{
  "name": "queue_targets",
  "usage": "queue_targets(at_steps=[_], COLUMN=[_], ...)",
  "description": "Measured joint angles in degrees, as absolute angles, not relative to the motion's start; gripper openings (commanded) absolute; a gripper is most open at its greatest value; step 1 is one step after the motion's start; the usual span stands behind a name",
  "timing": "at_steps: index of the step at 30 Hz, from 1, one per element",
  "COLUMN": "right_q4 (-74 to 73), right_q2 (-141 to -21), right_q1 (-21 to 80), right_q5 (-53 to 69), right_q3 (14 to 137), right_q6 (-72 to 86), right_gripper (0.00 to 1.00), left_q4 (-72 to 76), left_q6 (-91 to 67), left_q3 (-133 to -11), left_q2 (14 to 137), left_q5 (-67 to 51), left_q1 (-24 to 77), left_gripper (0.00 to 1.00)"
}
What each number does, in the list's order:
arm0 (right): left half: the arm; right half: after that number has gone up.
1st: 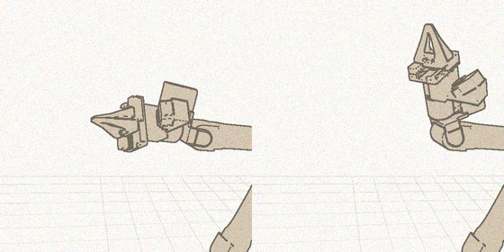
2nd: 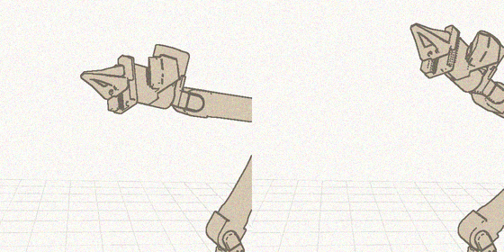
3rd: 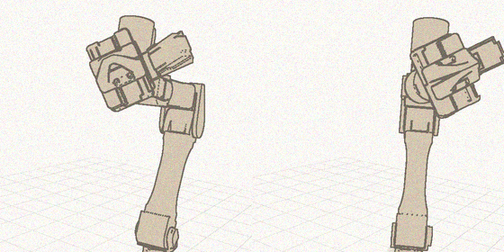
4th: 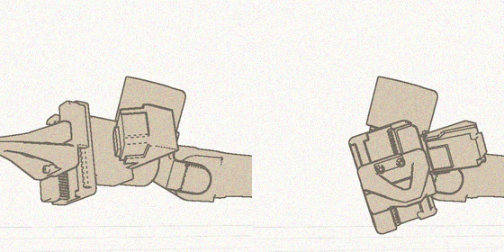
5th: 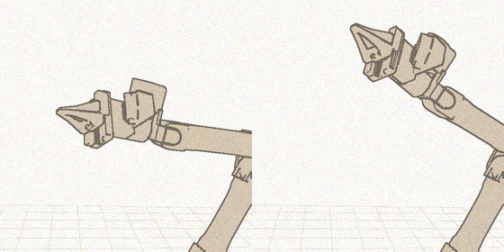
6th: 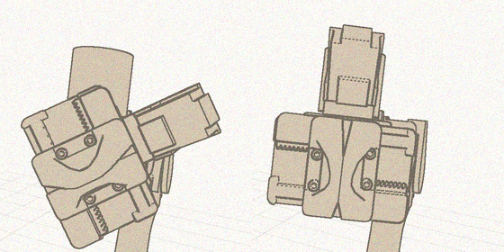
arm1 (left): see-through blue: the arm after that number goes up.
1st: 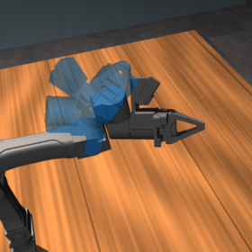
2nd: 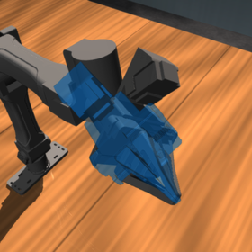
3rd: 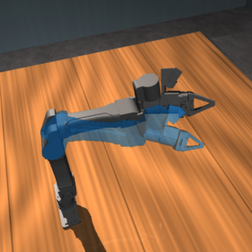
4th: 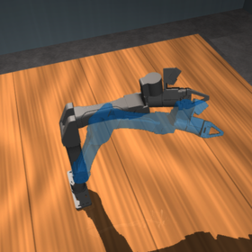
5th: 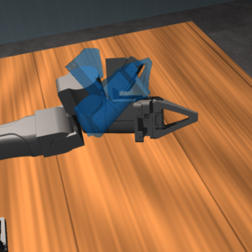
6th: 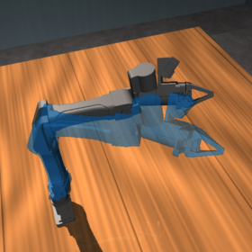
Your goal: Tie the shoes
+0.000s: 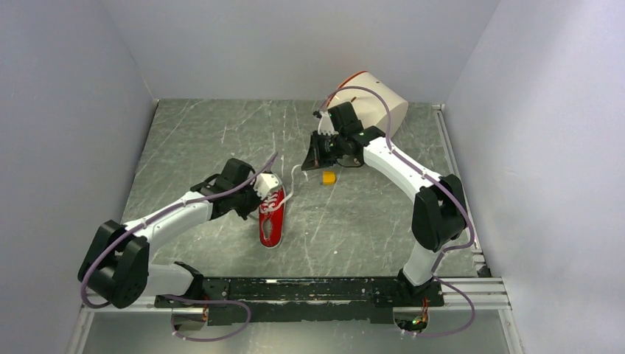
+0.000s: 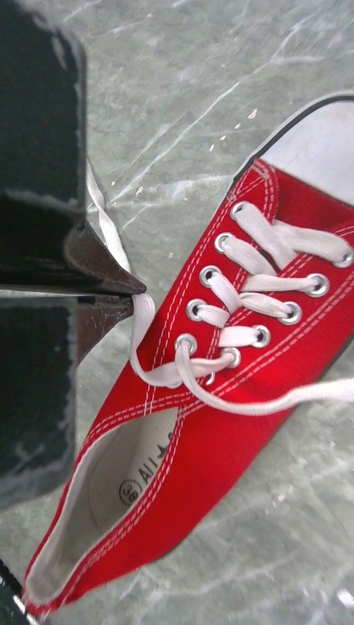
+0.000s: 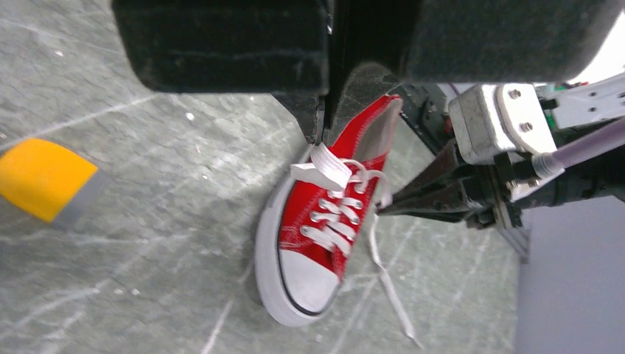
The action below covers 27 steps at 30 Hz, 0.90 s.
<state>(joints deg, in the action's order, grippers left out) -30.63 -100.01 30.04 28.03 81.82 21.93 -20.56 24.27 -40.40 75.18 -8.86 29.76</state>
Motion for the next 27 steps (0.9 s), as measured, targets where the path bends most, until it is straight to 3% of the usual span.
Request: queue_targets(at_steps=[14,27], right_q4=[-10.9,4.3], right_q2=[-101.4,-101.4], right_q1=[30.8,32.2], right_q5=[43.0,47.0], right_q3=[84.1,79.2], right_q6=[40.0,53.8], right_gripper=[0.0,0.0], left_q4=[-20.1,-12.8], left_q6=[19.4,14.8], left_q3=[-43.4,-39.4], left_q2=[65.3,67.4], left_q5=[-19.7,-19.9], left_q1=[29.8,29.8], left_gripper=[0.08,0.15])
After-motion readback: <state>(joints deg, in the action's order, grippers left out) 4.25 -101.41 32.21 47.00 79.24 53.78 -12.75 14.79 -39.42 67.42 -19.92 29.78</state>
